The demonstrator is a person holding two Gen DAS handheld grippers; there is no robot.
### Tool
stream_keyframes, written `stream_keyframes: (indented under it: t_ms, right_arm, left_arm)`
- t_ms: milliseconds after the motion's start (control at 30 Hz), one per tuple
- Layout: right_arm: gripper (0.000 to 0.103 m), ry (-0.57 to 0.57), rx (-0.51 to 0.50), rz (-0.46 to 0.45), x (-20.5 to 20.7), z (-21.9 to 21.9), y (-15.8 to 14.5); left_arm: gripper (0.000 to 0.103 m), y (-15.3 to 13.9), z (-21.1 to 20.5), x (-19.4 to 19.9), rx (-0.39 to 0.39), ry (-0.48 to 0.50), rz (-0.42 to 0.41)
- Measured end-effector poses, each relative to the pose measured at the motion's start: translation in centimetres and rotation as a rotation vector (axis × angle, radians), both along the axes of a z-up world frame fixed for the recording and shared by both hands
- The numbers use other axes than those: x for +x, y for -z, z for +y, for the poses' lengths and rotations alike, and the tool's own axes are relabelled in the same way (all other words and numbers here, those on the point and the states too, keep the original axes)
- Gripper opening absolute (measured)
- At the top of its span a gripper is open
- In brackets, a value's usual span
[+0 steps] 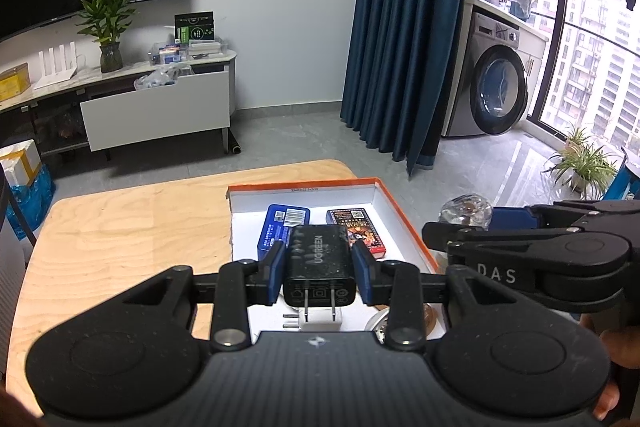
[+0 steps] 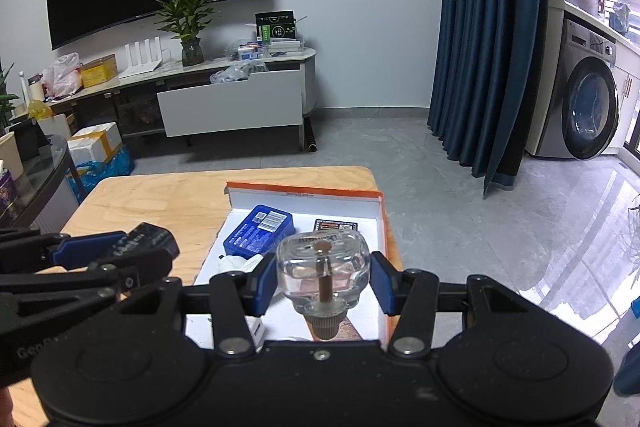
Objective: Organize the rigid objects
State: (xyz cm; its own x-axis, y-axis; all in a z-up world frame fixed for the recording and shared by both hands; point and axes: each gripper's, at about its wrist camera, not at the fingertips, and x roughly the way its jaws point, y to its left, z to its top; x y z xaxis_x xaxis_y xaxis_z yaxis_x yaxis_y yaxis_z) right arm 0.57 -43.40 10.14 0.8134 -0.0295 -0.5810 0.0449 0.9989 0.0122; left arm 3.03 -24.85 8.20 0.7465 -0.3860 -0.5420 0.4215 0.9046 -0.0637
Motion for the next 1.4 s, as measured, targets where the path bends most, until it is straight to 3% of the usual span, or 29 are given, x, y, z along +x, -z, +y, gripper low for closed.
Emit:
stream_keyframes:
  t_ms: [767, 1033, 1133, 1400]
  right_arm:
    - [0.060, 0.001, 0.048, 0.051, 0.9, -0.5, 1.7]
    - [0.060, 0.010, 0.100, 0.093, 2.4, -1.0, 3.5]
    - [0.060, 0.000, 0.101, 0.078, 2.3, -0.6, 3.4]
    - [0.060, -0.021, 0.108, 0.073, 2.7, 0.4, 3.8]
  left_arm:
    - [0.036, 1.4, 0.4, 0.4, 0.002, 0.007, 0.021]
    - [0.036, 0.5, 4.3, 1.7, -0.034, -0.062, 0.041]
    - [0.036, -0.3, 6.3, 1.5, -0.005, -0.097, 0.006]
    - [0.036, 0.8, 11.1, 1.2, 0.025, -0.212, 0.057]
